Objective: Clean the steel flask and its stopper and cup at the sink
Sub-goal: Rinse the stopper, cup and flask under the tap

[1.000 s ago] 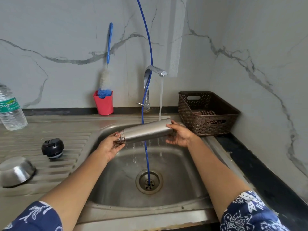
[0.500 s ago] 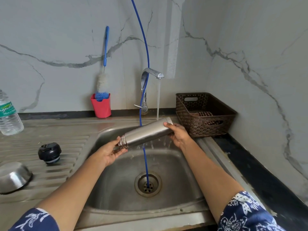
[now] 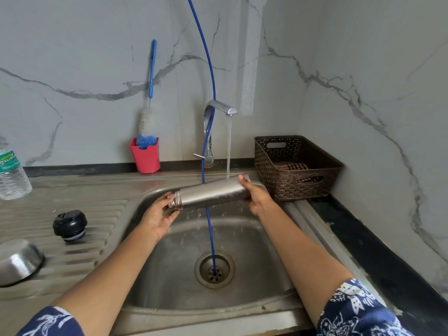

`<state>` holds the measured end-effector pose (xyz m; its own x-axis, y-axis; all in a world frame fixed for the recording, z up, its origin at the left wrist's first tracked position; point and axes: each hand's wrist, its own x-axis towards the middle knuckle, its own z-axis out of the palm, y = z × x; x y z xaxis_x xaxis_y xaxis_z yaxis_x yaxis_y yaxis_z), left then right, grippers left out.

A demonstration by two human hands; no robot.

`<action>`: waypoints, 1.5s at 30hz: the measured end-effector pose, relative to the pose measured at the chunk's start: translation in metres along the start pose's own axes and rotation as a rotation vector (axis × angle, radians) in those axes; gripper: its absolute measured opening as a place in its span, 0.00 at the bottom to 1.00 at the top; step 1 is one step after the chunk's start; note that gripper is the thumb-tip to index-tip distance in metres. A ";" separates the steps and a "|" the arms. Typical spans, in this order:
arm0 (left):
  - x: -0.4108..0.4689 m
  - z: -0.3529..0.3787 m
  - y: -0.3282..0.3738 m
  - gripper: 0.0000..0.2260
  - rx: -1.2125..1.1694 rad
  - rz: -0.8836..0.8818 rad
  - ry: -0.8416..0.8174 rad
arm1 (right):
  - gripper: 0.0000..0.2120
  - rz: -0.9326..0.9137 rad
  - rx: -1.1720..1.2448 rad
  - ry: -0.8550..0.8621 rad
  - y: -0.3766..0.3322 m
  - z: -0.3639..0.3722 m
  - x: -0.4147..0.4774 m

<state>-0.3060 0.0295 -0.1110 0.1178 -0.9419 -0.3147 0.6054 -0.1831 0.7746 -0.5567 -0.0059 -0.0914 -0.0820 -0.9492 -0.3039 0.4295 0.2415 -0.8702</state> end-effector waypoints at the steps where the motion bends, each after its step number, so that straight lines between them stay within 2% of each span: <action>1: 0.000 0.000 -0.001 0.07 0.005 0.001 0.007 | 0.32 -0.007 0.007 -0.004 -0.001 0.000 -0.001; 2: 0.000 0.001 -0.002 0.06 0.011 0.001 0.016 | 0.25 -0.012 0.007 -0.011 0.000 -0.001 -0.001; 3: 0.000 0.000 -0.003 0.07 0.024 -0.001 0.024 | 0.22 -0.019 -0.010 -0.023 0.000 -0.002 -0.001; 6: 0.003 -0.001 -0.002 0.11 0.022 0.012 0.023 | 0.31 -0.035 -0.093 -0.083 -0.002 -0.004 -0.003; 11: 0.006 -0.005 0.000 0.04 -0.017 0.000 0.045 | 0.29 -0.011 -0.087 -0.188 -0.009 -0.011 -0.006; 14: 0.009 -0.007 0.002 0.02 -0.022 0.027 0.076 | 0.33 0.061 -0.291 -0.252 -0.013 -0.017 -0.008; 17: 0.007 -0.006 0.006 0.02 -0.032 0.060 0.090 | 0.44 0.210 -0.550 -0.335 -0.010 -0.017 -0.017; 19: 0.005 -0.001 0.008 0.03 -0.034 0.087 0.095 | 0.47 0.212 -0.716 -0.352 -0.008 -0.015 -0.021; 22: -0.002 0.013 0.009 0.05 -0.060 0.147 0.068 | 0.43 0.168 -0.861 -0.393 -0.008 -0.016 -0.032; 24: -0.006 0.023 0.007 0.06 -0.041 0.169 0.010 | 0.44 0.206 -0.848 -0.429 -0.007 -0.021 -0.040; 26: -0.011 0.030 0.004 0.16 -0.008 0.162 -0.052 | 0.39 0.221 -0.791 -0.459 -0.005 -0.026 -0.047; 29: -0.017 0.033 -0.003 0.23 0.090 0.025 -0.091 | 0.36 0.244 -0.744 -0.508 -0.003 -0.033 -0.059; 31: -0.021 0.031 -0.008 0.24 0.164 -0.061 -0.087 | 0.30 0.284 -0.764 -0.559 -0.003 -0.036 -0.065; 33: -0.024 0.035 -0.013 0.24 0.212 -0.075 -0.089 | 0.25 0.326 -0.762 -0.580 -0.001 -0.041 -0.070; 38: -0.032 0.058 -0.025 0.16 0.346 -0.078 -0.177 | 0.23 0.379 -0.785 -0.560 0.006 -0.049 -0.077; 42: -0.028 0.066 -0.030 0.17 0.445 -0.148 -0.224 | 0.15 0.366 -0.841 -0.544 0.007 -0.053 -0.079; 45: -0.023 0.071 -0.035 0.15 0.442 -0.197 -0.190 | 0.18 0.345 -0.898 -0.502 0.008 -0.054 -0.077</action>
<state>-0.3859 0.0376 -0.0914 -0.1349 -0.9046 -0.4044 0.2066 -0.4248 0.8814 -0.5957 0.0805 -0.0961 0.3821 -0.7267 -0.5708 -0.4731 0.3767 -0.7964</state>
